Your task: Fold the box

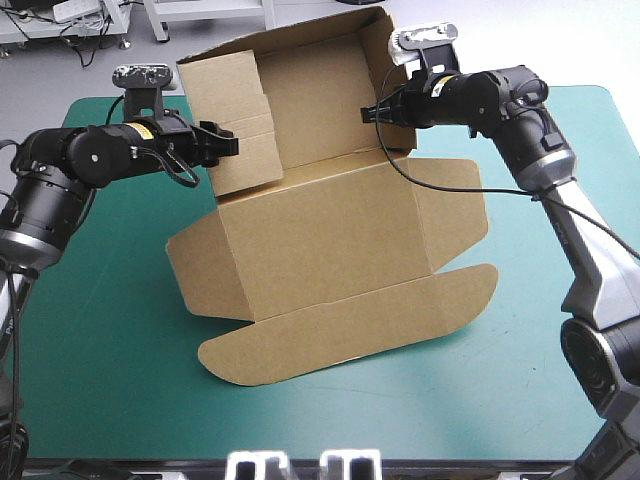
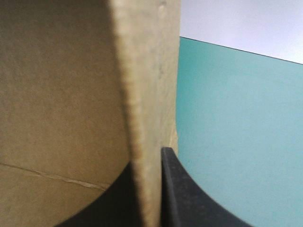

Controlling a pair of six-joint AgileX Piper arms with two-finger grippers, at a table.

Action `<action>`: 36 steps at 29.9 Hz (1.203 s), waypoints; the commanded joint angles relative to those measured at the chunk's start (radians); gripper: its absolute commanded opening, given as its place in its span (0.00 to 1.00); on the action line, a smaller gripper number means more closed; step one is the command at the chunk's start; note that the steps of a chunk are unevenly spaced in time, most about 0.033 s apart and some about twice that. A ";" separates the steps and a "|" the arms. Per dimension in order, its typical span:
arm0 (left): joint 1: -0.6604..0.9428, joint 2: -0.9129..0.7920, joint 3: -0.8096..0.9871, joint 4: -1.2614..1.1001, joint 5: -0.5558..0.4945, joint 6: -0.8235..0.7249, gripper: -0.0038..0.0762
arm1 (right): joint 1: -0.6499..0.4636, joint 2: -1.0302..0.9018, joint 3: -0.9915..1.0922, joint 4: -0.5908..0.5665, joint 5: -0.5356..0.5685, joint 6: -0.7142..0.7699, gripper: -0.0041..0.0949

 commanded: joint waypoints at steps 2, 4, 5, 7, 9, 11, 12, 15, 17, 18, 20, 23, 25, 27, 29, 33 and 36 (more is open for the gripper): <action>-0.077 -0.028 -0.030 0.117 -0.074 -0.177 0.53 | 0.024 -0.051 -0.036 0.246 -0.063 -0.018 0.02; -0.095 -0.022 -0.030 0.149 -0.081 -0.210 0.52 | 0.024 -0.044 -0.036 0.320 -0.043 -0.064 0.02; -0.100 -0.019 -0.030 0.171 -0.077 -0.227 0.50 | 0.024 -0.044 -0.036 0.340 -0.033 -0.076 0.02; -0.107 -0.009 -0.030 0.203 -0.057 -0.236 0.45 | 0.024 -0.044 -0.036 0.384 -0.014 -0.102 0.02; -0.107 0.001 -0.030 0.235 -0.021 -0.236 0.36 | 0.024 -0.046 -0.036 0.425 -0.004 -0.140 0.02; -0.107 0.011 -0.030 0.269 0.016 -0.252 0.27 | 0.024 -0.047 -0.036 0.450 0.005 -0.170 0.02; -0.107 0.014 -0.030 0.286 0.030 -0.257 0.23 | 0.024 -0.047 -0.036 0.461 0.013 -0.179 0.02; -0.107 0.017 -0.030 0.315 0.054 -0.257 0.15 | 0.024 -0.045 -0.036 0.461 0.018 -0.183 0.02; -0.107 0.017 -0.030 0.317 0.056 -0.250 0.10 | 0.024 -0.045 -0.036 0.458 0.014 -0.195 0.02; -0.107 0.017 -0.030 0.317 0.056 -0.245 0.07 | 0.022 -0.045 -0.036 0.451 0.014 -0.195 0.02; -0.107 0.017 -0.030 0.317 0.049 -0.225 0.04 | 0.022 -0.045 -0.036 0.417 0.014 -0.197 0.02; -0.107 0.018 -0.030 0.315 0.043 -0.198 0.04 | 0.022 -0.044 -0.036 0.300 0.045 -0.177 0.02; -0.107 0.025 -0.030 0.317 0.043 -0.190 0.04 | 0.022 -0.044 -0.036 0.208 0.088 -0.154 0.02; -0.107 0.039 -0.030 0.303 0.049 -0.140 0.04 | 0.022 -0.044 -0.036 0.136 0.135 -0.147 0.02; -0.107 0.061 -0.030 0.276 0.062 -0.105 0.04 | 0.022 -0.044 -0.036 0.078 0.172 -0.142 0.02; -0.107 0.113 -0.030 0.170 0.086 -0.016 0.04 | 0.022 -0.042 -0.036 -0.011 0.269 -0.102 0.02; -0.118 0.162 -0.034 0.128 0.093 0.018 0.04 | 0.022 -0.035 -0.036 -0.054 0.340 -0.100 0.02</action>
